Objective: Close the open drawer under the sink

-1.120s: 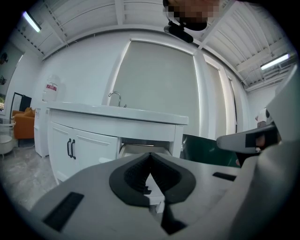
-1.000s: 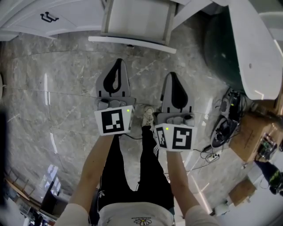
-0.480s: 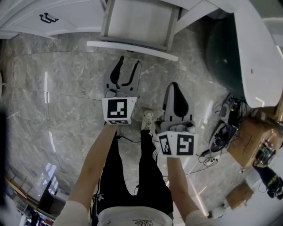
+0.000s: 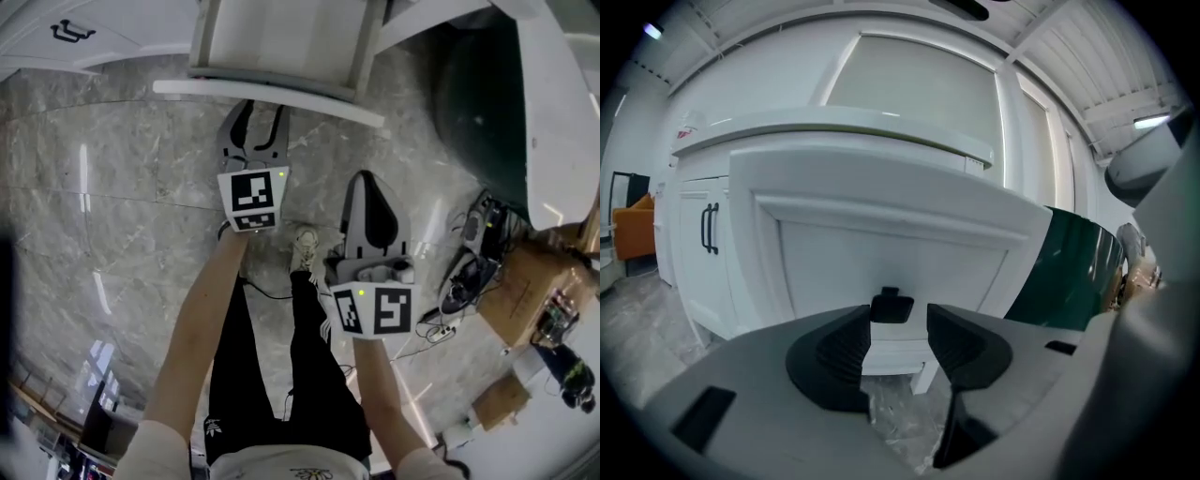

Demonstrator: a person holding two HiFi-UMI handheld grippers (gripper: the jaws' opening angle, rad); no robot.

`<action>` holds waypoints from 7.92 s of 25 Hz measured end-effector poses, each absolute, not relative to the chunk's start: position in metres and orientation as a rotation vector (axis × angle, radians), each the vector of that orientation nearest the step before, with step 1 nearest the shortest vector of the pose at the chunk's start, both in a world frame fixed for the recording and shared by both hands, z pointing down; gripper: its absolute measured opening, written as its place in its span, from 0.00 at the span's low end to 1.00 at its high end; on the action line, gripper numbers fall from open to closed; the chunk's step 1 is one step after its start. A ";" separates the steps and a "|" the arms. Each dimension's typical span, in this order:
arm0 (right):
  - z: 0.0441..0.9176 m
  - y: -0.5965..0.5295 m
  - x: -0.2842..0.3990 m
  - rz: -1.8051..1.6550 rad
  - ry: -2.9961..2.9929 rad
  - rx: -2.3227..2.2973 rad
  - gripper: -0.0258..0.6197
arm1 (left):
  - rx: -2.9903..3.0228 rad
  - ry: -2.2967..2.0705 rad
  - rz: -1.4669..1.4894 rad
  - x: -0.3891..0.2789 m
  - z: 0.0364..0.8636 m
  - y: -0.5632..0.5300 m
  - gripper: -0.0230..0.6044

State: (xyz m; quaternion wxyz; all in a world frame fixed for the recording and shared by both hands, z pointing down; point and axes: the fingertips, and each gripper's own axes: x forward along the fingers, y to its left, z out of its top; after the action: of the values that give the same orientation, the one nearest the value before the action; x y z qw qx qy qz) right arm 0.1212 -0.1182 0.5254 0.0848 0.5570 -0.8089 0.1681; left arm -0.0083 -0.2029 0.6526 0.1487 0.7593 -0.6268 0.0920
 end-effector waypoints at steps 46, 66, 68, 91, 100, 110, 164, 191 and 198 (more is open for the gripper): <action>0.513 -0.131 0.117 0.481 -2.412 1.663 0.09 | 2.284 -1.828 0.570 -0.011 0.624 -0.221 0.25; 0.512 -0.151 0.133 0.484 -2.392 1.714 0.09 | 2.225 -1.864 0.534 -0.013 0.622 -0.269 0.25; 0.512 -0.153 0.134 0.485 -2.392 1.712 0.09 | 2.239 -1.870 0.546 -0.013 0.621 -0.271 0.25; 0.514 -0.160 0.121 0.467 -2.409 1.662 0.09 | 2.258 -1.848 0.556 -0.013 0.623 -0.305 0.25; 0.516 -0.158 0.116 0.484 -2.414 1.653 0.09 | 2.253 -1.847 0.563 -0.013 0.623 -0.315 0.25; 0.513 -0.167 0.123 0.410 -2.395 1.689 0.09 | 2.261 -1.845 0.550 -0.012 0.623 -0.323 0.25; 0.513 -0.162 0.118 0.415 -2.361 1.690 0.09 | 2.343 -1.680 0.544 -0.004 0.628 -0.361 0.28; 0.390 -0.145 0.094 0.294 -2.521 1.714 0.09 | 2.330 -1.699 0.225 -0.004 0.463 -0.256 0.39; 0.306 -0.133 0.095 0.253 -2.545 1.755 0.09 | 2.433 -1.898 0.073 -0.024 0.305 -0.190 0.16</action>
State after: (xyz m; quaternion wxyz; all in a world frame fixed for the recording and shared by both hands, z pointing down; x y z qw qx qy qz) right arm 0.0955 -0.1335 0.3055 0.0199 0.5656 -0.8204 0.0816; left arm -0.0241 -0.1902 0.3052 0.0276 0.7879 -0.6147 0.0238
